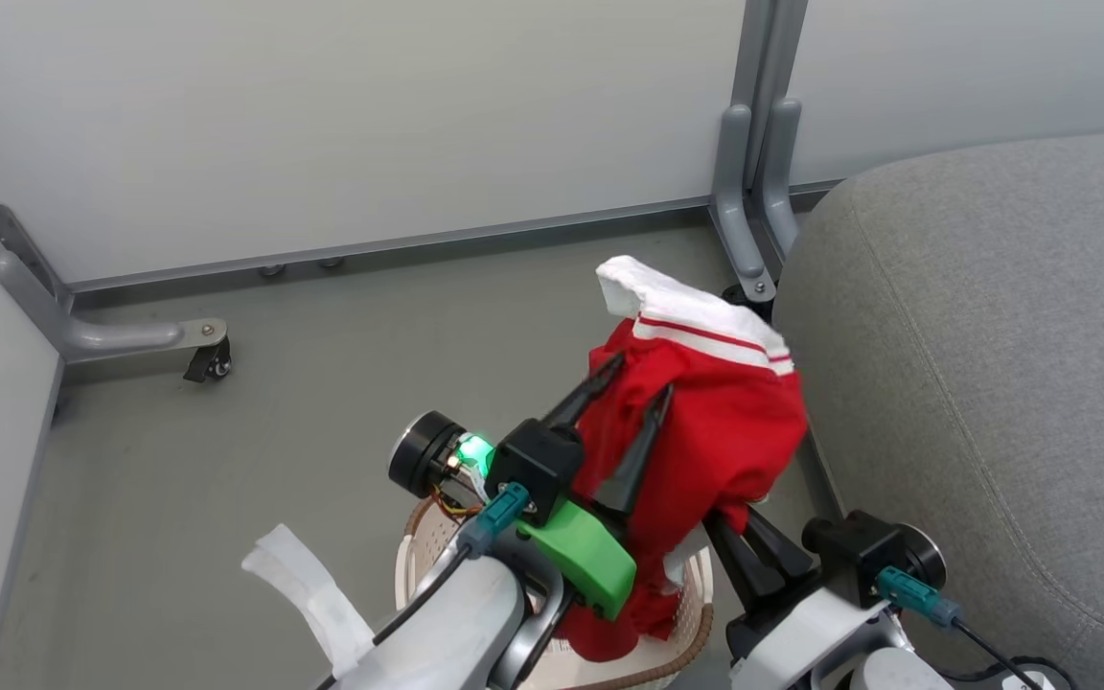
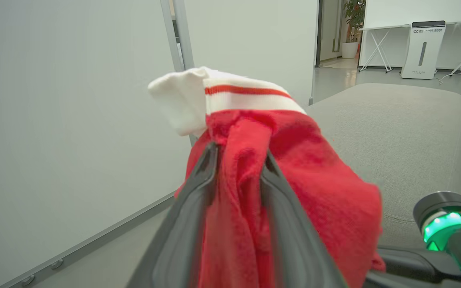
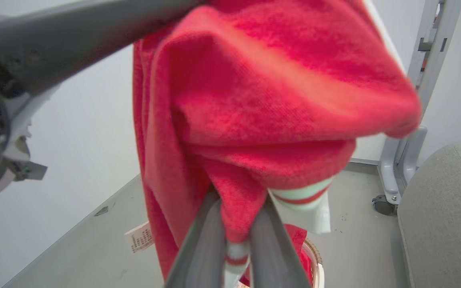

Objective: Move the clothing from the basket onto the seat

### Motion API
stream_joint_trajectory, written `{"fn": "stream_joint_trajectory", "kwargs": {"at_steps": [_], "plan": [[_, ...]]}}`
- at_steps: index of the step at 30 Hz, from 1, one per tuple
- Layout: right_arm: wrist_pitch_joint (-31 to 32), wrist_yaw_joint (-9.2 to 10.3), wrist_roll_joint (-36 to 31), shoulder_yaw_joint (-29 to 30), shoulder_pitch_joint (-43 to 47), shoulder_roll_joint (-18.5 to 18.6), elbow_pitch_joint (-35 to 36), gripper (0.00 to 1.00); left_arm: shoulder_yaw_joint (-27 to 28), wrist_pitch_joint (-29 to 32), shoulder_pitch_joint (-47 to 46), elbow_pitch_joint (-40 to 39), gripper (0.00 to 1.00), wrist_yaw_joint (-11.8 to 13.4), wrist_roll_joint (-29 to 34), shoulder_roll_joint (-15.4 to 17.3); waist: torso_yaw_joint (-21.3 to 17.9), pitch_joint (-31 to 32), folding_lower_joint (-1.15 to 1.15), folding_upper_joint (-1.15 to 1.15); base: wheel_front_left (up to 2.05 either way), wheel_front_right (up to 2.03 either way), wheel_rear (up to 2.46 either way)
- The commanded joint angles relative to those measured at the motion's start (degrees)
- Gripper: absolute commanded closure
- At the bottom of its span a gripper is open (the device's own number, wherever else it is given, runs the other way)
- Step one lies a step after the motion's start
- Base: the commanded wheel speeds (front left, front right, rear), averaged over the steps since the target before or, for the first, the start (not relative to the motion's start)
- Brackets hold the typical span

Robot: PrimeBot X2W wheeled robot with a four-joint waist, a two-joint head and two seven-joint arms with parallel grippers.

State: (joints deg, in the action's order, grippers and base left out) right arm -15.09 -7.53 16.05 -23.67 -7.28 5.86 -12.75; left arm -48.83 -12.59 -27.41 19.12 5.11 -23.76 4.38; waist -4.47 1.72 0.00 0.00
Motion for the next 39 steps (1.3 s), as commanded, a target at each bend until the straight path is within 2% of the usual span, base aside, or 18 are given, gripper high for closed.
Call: {"fn": "stream_joint_trajectory", "kwargs": {"at_steps": [1, 19, 26, 32, 37, 39], "plan": [[-0.11, 0.08, 0.17, 0.18, -0.09, 0.23, 0.31, 1.00, 0.15, -0.45, -0.96, 0.38, 0.00, 0.29, 0.38, 0.01, -0.01, -0.03, 0.00, 0.00, 0.00, 0.00, 0.00], [-0.11, 0.08, -1.09, 2.14, -0.05, 0.49, 1.69, 1.00, -0.02, -1.11, -1.25, 2.46, 0.00, 0.65, -0.69, 0.06, -0.84, -0.26, 0.00, 0.00, 0.00, 0.00, 0.00], [-0.11, 0.07, -2.07, 4.88, 0.53, 0.57, 4.15, 1.00, -0.07, -1.71, -0.53, 2.29, 0.00, 0.44, -0.06, 1.32, -2.78, -1.45, 0.00, 0.00, 0.00, 0.00, 0.00], [-0.11, 0.08, -2.59, 7.01, 1.00, 1.11, 7.19, 1.00, -1.23, -2.16, 0.75, 1.68, 0.00, -2.70, -0.45, 2.65, -5.81, -3.01, 0.00, 0.00, 0.00, 0.00, 0.00], [-0.11, 0.08, -3.22, 9.65, 1.81, 1.17, 9.98, 1.00, -2.41, -2.53, 1.69, 0.26, 0.00, -5.47, 0.37, 4.32, -9.74, -4.80, 0.00, 0.00, 0.00, 0.00, 0.00], [-0.11, 0.08, -3.71, 11.16, 2.05, 0.91, 11.83, 1.00, -2.31, -2.64, 2.00, -1.07, 0.00, -6.40, 1.11, 5.59, -12.41, -6.42, 0.00, 0.00, 0.00, 0.00, 0.00]]}}
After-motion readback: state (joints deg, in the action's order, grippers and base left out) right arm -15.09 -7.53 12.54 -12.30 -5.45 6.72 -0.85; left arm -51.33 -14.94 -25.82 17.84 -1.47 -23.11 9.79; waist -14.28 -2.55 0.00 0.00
